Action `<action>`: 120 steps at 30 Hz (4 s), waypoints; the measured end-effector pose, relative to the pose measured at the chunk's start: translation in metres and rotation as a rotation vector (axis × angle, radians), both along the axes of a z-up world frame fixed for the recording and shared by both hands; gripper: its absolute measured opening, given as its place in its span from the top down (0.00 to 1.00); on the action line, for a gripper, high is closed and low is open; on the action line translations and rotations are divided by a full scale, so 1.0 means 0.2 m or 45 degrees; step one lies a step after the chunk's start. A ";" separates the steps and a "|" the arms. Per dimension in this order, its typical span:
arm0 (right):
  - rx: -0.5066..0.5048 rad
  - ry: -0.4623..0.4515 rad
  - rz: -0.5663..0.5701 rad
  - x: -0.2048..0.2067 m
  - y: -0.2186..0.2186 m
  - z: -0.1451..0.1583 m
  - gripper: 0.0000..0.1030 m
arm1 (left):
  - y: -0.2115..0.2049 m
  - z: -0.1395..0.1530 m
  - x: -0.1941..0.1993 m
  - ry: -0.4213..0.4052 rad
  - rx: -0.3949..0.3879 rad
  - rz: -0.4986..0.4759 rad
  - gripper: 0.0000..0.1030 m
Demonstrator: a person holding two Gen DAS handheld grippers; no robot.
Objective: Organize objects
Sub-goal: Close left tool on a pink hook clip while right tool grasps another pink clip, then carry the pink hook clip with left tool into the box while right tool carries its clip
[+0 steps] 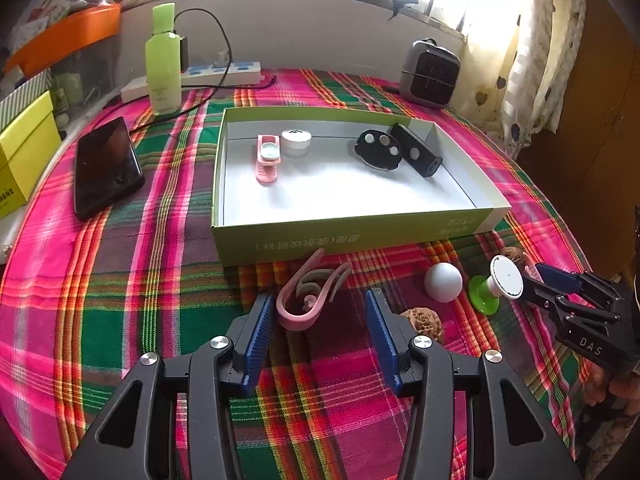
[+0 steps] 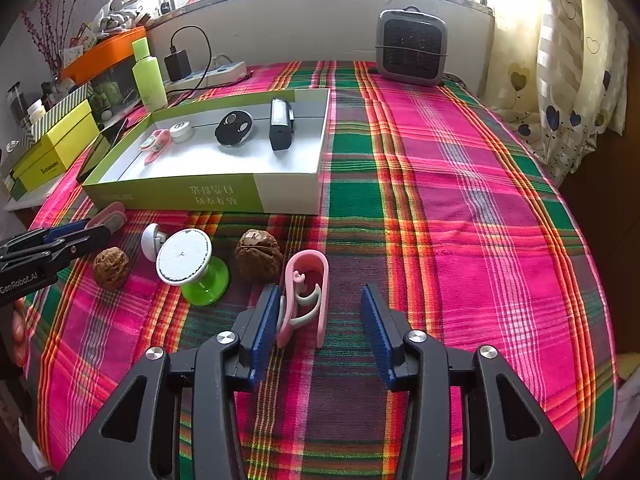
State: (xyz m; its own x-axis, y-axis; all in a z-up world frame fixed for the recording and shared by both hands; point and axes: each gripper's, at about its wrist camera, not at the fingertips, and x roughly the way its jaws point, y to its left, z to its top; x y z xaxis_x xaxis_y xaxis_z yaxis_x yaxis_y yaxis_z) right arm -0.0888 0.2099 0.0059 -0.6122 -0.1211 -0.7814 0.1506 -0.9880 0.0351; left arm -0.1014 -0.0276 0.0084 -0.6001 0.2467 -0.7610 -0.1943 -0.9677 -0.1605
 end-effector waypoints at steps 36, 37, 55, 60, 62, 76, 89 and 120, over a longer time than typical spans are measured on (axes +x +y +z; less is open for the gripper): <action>-0.023 0.005 0.041 -0.02 -0.01 0.00 0.76 | 0.04 -0.02 -0.05 0.020 -0.096 0.035 0.79; -0.022 0.005 0.043 -0.02 -0.01 0.00 0.76 | 0.04 -0.02 -0.05 0.020 -0.097 0.035 0.79; -0.068 0.029 0.056 -0.01 -0.01 0.04 0.76 | 0.03 0.03 -0.01 0.045 -0.073 0.060 0.79; -0.071 0.045 0.056 -0.01 0.00 0.06 0.76 | 0.03 0.06 0.00 0.060 -0.059 0.062 0.79; -0.075 0.049 0.060 -0.01 0.00 0.07 0.76 | 0.04 0.07 0.00 0.067 -0.055 0.061 0.79; -0.088 0.094 0.097 -0.05 -0.03 0.18 0.76 | 0.05 0.14 -0.03 0.090 -0.036 0.059 0.79; -0.105 0.108 0.142 -0.13 -0.10 0.22 0.76 | 0.09 0.19 -0.10 0.105 -0.049 0.049 0.79; -0.120 0.069 0.243 -0.42 -0.24 0.22 0.76 | 0.14 0.17 -0.34 0.082 -0.058 0.051 0.79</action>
State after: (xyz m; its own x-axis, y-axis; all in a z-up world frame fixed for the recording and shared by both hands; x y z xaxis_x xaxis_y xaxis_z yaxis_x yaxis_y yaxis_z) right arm -0.1736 0.1625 0.0502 -0.6123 -0.3095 -0.7276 0.3386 -0.9342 0.1125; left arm -0.1701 -0.0006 0.0420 -0.6569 0.1874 -0.7303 -0.1635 -0.9810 -0.1047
